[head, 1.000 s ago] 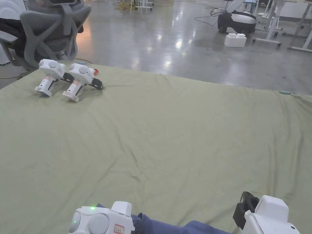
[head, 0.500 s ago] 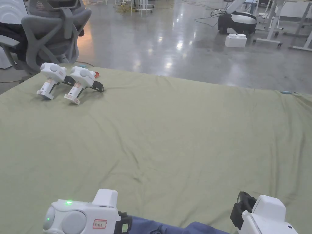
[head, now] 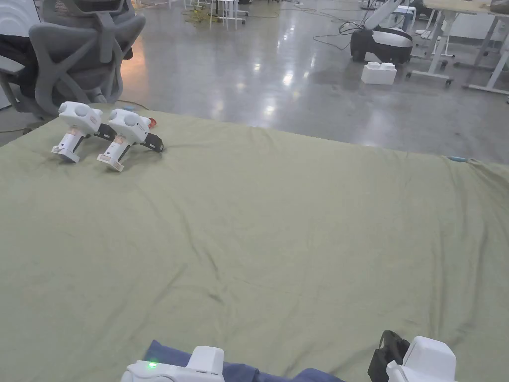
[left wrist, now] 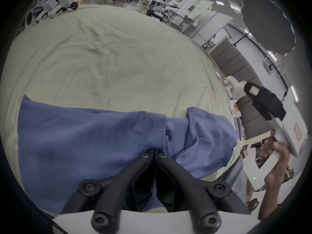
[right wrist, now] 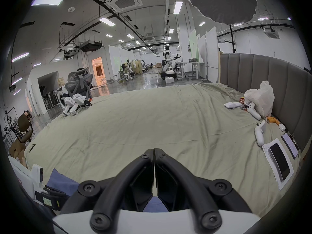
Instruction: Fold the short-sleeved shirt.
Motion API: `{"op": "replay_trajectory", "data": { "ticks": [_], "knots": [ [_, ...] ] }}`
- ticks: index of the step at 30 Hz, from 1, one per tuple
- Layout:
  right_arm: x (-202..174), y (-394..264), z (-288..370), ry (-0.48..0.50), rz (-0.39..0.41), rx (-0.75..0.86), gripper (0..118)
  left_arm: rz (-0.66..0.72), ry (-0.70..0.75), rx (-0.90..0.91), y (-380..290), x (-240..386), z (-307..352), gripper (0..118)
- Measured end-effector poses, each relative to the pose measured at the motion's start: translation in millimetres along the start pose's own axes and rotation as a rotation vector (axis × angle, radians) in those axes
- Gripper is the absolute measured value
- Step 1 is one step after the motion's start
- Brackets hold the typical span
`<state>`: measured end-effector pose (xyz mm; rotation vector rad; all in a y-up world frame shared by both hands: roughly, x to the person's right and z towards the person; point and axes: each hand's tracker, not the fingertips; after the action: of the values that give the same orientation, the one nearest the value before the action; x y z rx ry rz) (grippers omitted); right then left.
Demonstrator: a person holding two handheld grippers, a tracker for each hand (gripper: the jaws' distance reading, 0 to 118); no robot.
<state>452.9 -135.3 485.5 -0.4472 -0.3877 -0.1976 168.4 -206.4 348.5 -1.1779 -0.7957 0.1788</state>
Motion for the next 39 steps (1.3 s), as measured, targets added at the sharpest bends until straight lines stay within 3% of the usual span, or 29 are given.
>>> {"op": "replay_trajectory", "data": {
  "ticks": [2,5,8,9,11,18,22,25,28,29,31,34,39],
  "knots": [
    [1,0,0,0.004,-0.001,-0.001,0,0.024,-0.049,0.016,3,-10,13,5],
    [0,3,0,0.006,0.01,0.0,0,0.037,-0.05,0.049,11,-28,45,27],
    [0,6,-1,0.015,0.018,0.011,0,0.044,-0.005,0.116,22,-58,85,39],
    [-1,8,-1,0.019,0.021,0.017,0,0.051,0.013,0.132,25,-70,95,56],
    [-2,12,-2,0.023,0.024,0.027,0,0.082,0.067,0.163,29,-96,114,70],
    [-9,20,-4,0.022,0.035,0.048,0,0.178,-0.047,0.121,22,-174,118,89],
    [-11,18,-2,0.014,0.039,0.049,0,0.306,-0.175,0.055,17,-202,95,89],
    [-11,15,0,0.006,0.036,0.045,0,0.331,-0.295,0.119,15,-208,93,87],
    [-10,12,0,-0.005,0.039,0.034,0,0.436,-0.439,0.073,13,-219,74,73],
    [-10,12,0,-0.005,0.035,0.03,0,0.435,-0.44,0.05,11,-217,68,66],
    [-10,11,1,-0.004,0.029,0.025,0,0.385,-0.386,0.046,4,-185,68,28],
    [-11,12,2,-0.01,0.04,0.023,0,0.334,-0.31,0.038,5,-197,69,17],
    [-10,13,3,-0.013,0.049,0.016,0,0.247,-0.242,0.063,16,-195,87,14]
  ]
}}
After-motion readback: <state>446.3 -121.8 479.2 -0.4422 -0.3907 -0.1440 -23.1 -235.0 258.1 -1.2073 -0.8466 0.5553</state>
